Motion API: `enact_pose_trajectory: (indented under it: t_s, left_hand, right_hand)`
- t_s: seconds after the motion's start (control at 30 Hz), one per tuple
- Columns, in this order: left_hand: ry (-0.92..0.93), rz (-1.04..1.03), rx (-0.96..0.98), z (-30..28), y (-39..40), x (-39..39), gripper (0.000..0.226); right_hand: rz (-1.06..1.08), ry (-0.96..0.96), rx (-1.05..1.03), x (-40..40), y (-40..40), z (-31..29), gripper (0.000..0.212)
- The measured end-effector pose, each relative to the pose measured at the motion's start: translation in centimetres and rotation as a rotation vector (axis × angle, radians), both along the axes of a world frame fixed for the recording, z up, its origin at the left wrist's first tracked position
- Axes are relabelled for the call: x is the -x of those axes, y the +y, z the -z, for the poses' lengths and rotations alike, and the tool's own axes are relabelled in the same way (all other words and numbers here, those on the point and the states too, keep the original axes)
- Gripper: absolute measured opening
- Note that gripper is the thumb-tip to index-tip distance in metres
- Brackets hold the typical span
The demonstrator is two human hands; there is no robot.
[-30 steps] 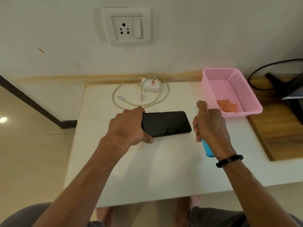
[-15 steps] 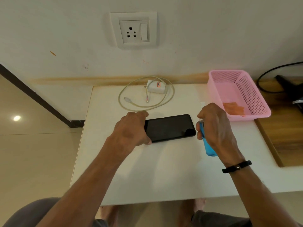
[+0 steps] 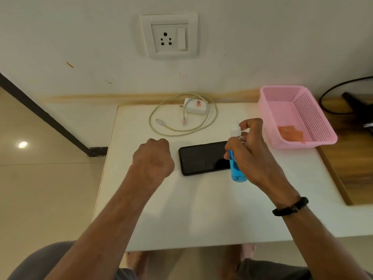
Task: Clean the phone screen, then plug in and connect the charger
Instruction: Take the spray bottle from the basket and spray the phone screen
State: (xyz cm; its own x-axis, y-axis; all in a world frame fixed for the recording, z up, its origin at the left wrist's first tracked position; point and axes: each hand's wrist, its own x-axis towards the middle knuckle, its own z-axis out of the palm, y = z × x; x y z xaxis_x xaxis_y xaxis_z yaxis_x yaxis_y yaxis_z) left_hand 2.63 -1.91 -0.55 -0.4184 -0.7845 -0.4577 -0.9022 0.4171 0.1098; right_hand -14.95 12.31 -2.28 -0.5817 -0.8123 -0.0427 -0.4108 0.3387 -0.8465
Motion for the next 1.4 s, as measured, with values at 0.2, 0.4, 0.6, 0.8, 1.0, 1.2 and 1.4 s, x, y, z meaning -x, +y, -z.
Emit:
enact_pose_trajectory:
  t_s: [0.2, 0.4, 0.6, 0.8, 1.0, 1.2, 1.4]
  left_hand:
    - [-0.086, 0.074, 0.056, 0.3, 0.6, 0.6, 0.025]
    - [-0.151, 0.1, 0.081, -0.3, 0.4, 0.6, 0.029]
    - [0.171, 0.022, 0.079, -0.7, 0.0, 1.0, 0.023]
    - [0.68, -0.067, -0.162, -1.6, 0.0, 2.8, 0.005]
    - [0.952, -0.227, -0.271, -2.2, 0.5, 4.0, 0.019]
    - [1.037, -0.297, -0.198, -1.9, 1.8, 6.2, 0.032]
    - [1.015, -0.058, -0.008, -0.4, 3.1, 10.3, 0.017]
  right_hand:
    - [0.024, 0.017, 0.041, 0.1, -0.2, -0.1, 0.041]
    - [0.015, 0.006, 0.03, 0.2, 0.0, -0.3, 0.048]
    - [0.019, 0.045, 0.034, 0.0, 0.0, -0.6, 0.049]
    - [0.056, 0.056, 0.068, -0.1, -0.3, -0.8, 0.048]
    - [0.053, 0.083, 0.06, 0.0, -0.3, -0.8, 0.049]
    - [0.139, 0.225, 0.084, 1.7, 0.3, -0.9, 0.049]
    - [0.306, 0.361, 0.116, 4.2, 0.1, -0.2, 0.048]
